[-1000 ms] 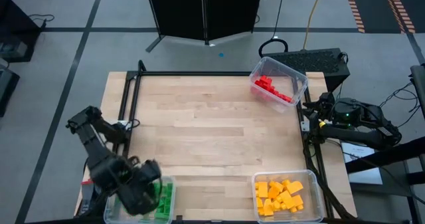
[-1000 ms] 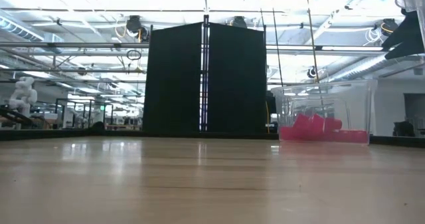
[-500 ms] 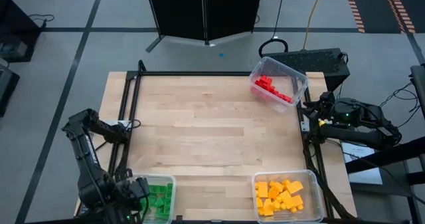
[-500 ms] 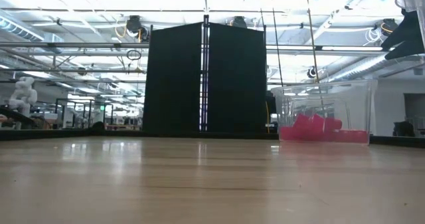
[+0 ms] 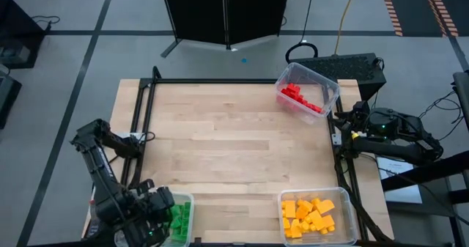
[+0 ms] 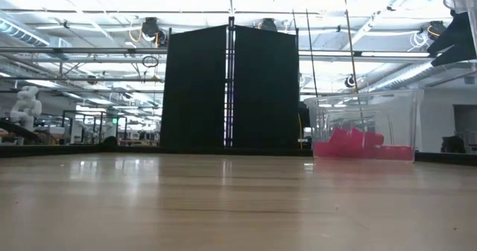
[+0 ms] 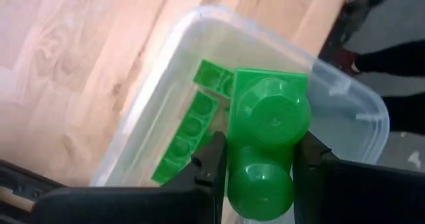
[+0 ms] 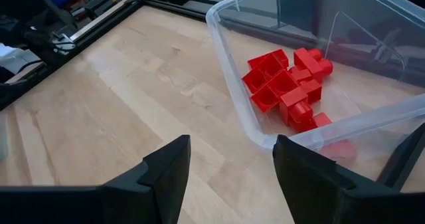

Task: Sort blocks
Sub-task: Put the green game piece into the bottom left transparent bin

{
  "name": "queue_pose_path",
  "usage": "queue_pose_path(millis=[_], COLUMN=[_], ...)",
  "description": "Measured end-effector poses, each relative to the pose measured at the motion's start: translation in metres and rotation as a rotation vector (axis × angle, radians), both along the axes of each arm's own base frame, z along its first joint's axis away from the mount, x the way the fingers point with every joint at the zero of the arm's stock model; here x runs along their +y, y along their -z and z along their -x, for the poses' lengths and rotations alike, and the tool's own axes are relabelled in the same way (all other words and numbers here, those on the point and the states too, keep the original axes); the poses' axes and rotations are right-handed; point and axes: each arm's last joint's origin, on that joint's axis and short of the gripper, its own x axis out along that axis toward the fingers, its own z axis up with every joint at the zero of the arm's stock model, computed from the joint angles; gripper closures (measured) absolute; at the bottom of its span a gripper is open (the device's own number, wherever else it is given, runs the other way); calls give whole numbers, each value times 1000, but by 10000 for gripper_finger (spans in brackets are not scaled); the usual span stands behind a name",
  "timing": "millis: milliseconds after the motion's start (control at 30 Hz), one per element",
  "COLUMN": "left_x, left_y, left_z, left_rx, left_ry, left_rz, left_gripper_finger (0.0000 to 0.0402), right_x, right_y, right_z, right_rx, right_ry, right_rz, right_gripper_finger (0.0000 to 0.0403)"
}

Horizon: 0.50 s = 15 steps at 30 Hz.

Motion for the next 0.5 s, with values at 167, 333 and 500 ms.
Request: queue_pose_path(millis=[167, 333, 500], left_x=[7, 9, 6], left_y=[0, 1, 21], left_z=[-11, -15, -10], left_rx=[-7, -6, 142], left_ry=[-47, -50, -37], left_rz=[10, 8, 51], left_gripper_finger=[339, 338, 338], right_x=[0, 0, 0], right_y=[0, 0, 0], right_z=[0, 0, 0], right_rx=[0, 1, 2], right_ry=[-3, -2, -1], right_rz=[-1, 0, 3], right_gripper_finger=[195, 195, 195])
